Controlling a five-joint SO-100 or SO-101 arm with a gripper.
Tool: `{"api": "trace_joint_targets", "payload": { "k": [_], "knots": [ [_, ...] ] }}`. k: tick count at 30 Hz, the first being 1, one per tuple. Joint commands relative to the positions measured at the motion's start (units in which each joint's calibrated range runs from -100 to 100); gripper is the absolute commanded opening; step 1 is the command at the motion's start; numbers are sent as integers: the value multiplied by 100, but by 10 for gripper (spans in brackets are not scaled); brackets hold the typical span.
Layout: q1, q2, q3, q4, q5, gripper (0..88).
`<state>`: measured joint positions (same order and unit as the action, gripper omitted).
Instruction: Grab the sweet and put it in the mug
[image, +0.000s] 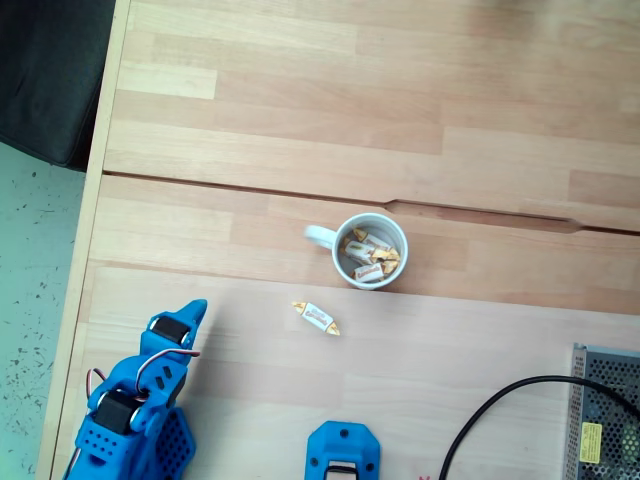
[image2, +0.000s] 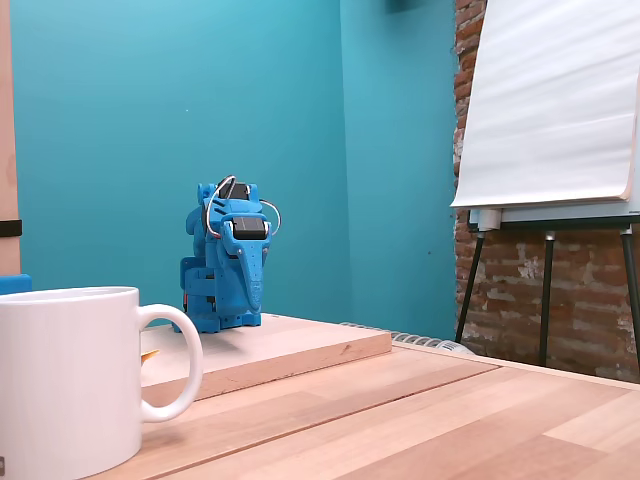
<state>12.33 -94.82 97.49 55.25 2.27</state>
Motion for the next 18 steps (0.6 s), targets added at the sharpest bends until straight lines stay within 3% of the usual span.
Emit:
{"api": "trace_joint_targets", "payload": {
  "k": [1,12,18],
  "knots": [
    [5128,-432,251,-2702,2466,0],
    [4998,-389,251,-2654,2462,0],
    [3625,-440,251,-2573,2022,0]
  ]
}}
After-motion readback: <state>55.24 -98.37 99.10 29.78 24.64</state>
